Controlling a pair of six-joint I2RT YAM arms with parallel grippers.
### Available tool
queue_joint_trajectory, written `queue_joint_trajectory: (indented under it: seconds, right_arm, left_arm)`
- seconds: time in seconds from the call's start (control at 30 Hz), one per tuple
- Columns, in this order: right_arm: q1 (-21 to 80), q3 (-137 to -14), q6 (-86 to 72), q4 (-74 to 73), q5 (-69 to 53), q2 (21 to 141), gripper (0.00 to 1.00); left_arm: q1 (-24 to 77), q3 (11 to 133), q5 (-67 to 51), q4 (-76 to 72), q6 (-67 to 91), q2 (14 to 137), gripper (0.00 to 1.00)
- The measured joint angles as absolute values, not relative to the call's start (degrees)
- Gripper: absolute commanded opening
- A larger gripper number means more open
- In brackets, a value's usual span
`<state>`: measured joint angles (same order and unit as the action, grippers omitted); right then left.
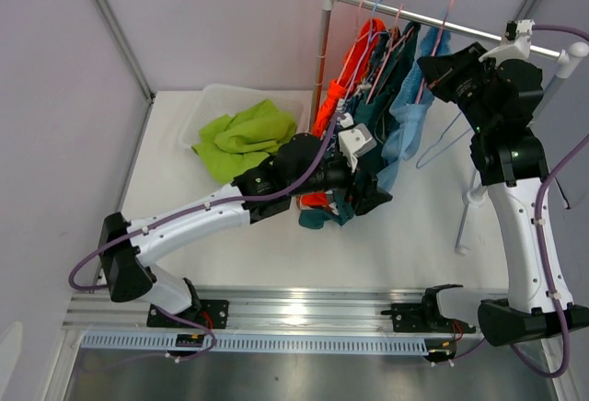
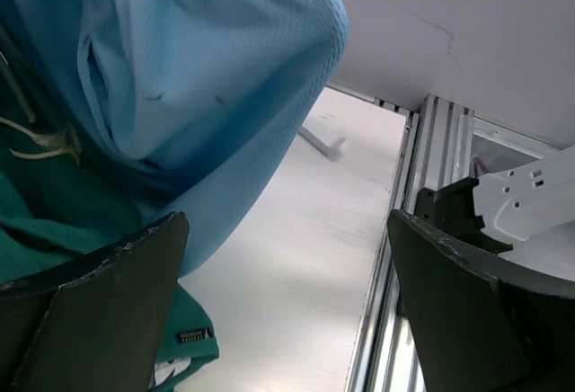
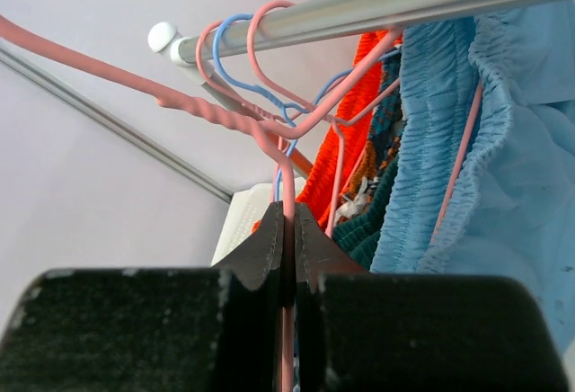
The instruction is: Remove the shorts from the hanger
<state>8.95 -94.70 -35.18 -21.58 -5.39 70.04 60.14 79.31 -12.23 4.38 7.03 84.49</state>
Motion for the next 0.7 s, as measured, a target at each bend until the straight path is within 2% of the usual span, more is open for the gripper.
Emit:
queue_joint_trajectory:
  seconds: [0.3, 0.33, 0.4, 0.43, 0.47, 0.6, 0.7]
  right_arm:
    - [9.0, -94.7, -37.3, -23.0, -5.4, 68.4, 0.00]
    - [9.0, -94.7, -37.5, -23.2, -5.4, 68.3, 0.00]
    - [9.0, -94.7, -37.7, -23.8, -5.4, 67.8, 0.00]
    - [9.0, -94.7, -37.8, -24.0, -5.4, 67.6, 0.00]
    - [9.0, -94.7, -37.8, -24.2, -5.4, 67.5, 0.00]
    - [8.8, -95.0, -37.5, -25.1, -5.2, 67.4, 0.00]
    - [7.6, -95.3, -37.5, -26.0, -5.2, 67.4, 0.00]
  left_arm:
    - [60.8, 83.4, -12.6, -2.2, 7.1, 90.3, 0.98]
    - [60.8, 84.2, -12.5, -2.9, 7.3, 91.1, 0.77]
    - [60.8, 85.2, -12.1, -4.2, 8.2, 92.5, 0.44]
    - [60.8, 85.5, -12.1, -4.8, 8.5, 93.2, 0.09]
    - [60.8, 85.8, -12.0, -5.4, 9.0, 93.8, 0.00]
    - [61.4, 85.0, -11.7, -6.2, 9.2, 94.5, 0.00]
    - [62.4, 78.6, -10.2, -9.0, 9.8, 91.2, 0.00]
